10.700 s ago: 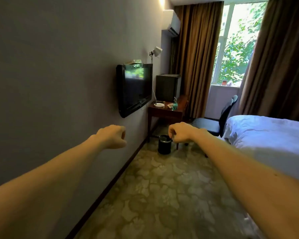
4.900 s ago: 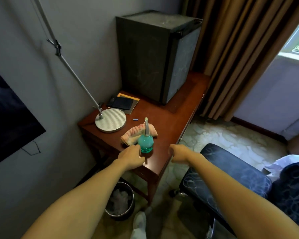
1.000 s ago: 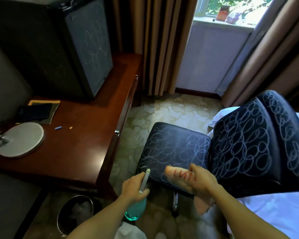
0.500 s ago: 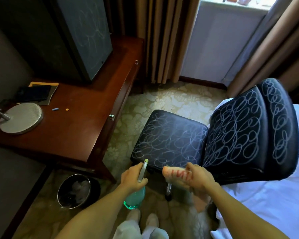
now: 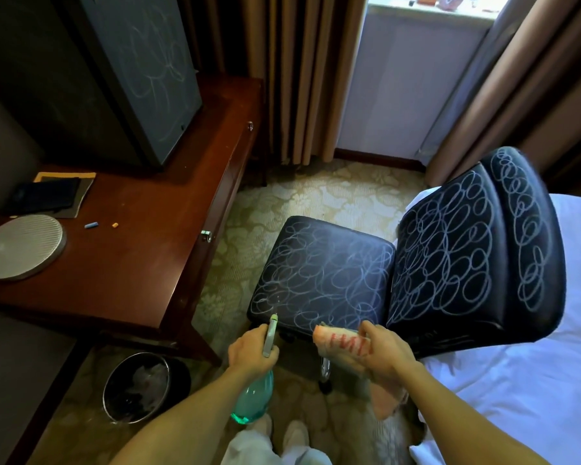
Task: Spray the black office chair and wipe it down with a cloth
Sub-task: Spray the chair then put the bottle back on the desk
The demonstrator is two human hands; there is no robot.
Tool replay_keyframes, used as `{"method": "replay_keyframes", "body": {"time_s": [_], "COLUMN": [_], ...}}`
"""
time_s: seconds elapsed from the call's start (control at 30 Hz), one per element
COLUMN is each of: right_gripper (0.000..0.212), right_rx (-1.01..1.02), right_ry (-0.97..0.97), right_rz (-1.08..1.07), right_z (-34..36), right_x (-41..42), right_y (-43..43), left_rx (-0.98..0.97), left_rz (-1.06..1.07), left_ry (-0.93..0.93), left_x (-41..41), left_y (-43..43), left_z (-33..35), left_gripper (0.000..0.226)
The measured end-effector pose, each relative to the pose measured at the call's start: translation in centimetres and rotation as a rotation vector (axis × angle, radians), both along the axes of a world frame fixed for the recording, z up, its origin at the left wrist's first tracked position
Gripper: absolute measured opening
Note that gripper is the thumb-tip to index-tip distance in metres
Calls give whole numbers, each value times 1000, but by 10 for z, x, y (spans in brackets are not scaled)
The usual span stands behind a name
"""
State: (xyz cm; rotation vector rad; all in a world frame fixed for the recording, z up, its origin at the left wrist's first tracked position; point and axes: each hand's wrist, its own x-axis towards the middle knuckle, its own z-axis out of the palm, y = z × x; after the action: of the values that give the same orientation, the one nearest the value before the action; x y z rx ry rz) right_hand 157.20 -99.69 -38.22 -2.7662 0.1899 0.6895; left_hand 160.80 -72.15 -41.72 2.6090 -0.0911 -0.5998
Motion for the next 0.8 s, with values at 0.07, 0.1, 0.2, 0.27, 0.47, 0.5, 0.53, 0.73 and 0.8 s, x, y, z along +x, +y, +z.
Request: {"method": "replay_keyframes", "body": {"time_s": [0.07,0.1,0.2,0.27,0.47,0.5,0.53,0.73,0.8], "right_gripper": [54,54,52,51,47,47,46,43,43], "right_rx": [-5,-6,-4,2,14,16,14,7,6], "right_ry": [0,0,-2,-5,-1,-3,-4,2,7], "right_rz": [1,3,-2,-10,-19,-21,-23,-55,-76], "right_z": [-1,-1,0,0,2,3,3,1,0], "right_x": [1,1,3,4,4,3,1,-13,-18], "right_y": [-1,-2,-1,0,2,2,2,-3,-7], "left_rx": [29,49,120,139,120,108,91,149,184], "left_rz": [-15,-31,-91,-112,-162,-157,-152,-226,-272], "left_ry": [0,0,14,49,186,208,223,168,174], "left_x": [1,1,-1,-2,-2,-1,-1,-9,-13], "left_y": [-1,-2,-2,0,5,4,4,-7,-11], "left_z": [-1,-2,-4,-7,-8,-7,-6,-9,-10], "left_gripper": [10,10,17,20,17,13,13,24,24]}}
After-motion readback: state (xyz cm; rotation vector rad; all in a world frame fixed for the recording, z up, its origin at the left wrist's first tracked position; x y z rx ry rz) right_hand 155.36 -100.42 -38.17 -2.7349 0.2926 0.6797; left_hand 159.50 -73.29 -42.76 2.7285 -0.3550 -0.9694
